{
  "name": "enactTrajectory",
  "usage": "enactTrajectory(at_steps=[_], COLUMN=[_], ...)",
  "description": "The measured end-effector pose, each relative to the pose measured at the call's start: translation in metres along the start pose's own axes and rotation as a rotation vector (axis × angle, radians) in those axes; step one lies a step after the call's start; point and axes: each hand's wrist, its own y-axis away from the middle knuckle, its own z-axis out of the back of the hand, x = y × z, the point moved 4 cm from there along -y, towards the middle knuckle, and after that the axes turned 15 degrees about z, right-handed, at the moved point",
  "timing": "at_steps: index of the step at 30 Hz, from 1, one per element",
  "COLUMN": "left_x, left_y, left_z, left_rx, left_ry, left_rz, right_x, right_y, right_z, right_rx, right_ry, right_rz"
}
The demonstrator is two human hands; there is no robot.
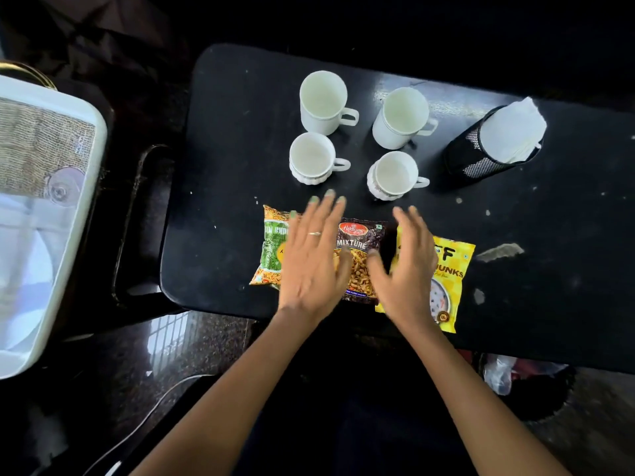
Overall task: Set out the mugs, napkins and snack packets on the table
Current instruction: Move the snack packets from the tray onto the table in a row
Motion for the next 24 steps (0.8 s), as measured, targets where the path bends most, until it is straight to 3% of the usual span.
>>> enactTrajectory(at_steps=[4, 10, 24], left_x=[-0.040, -0.053, -0.046], left_y=[-0.017, -0.046, -0.054], left_z=[-0.021, -0.035, -0.045], left_rx=[0.278, 0.405, 0.487], left_ry=[0.299, 0.436, 0.420], left_rz=[0.141, 0.317, 0.374], right_x=[-0.010, -0.024, -0.031], right_y=[-0.023, -0.046, -0.046], right_z=[0.007, 0.002, -0.003], right_rx=[-0.029, 0.034, 0.034], right_ry=[-0.234, -0.569, -0.589], right_rz=[-0.249, -0.409, -0.414])
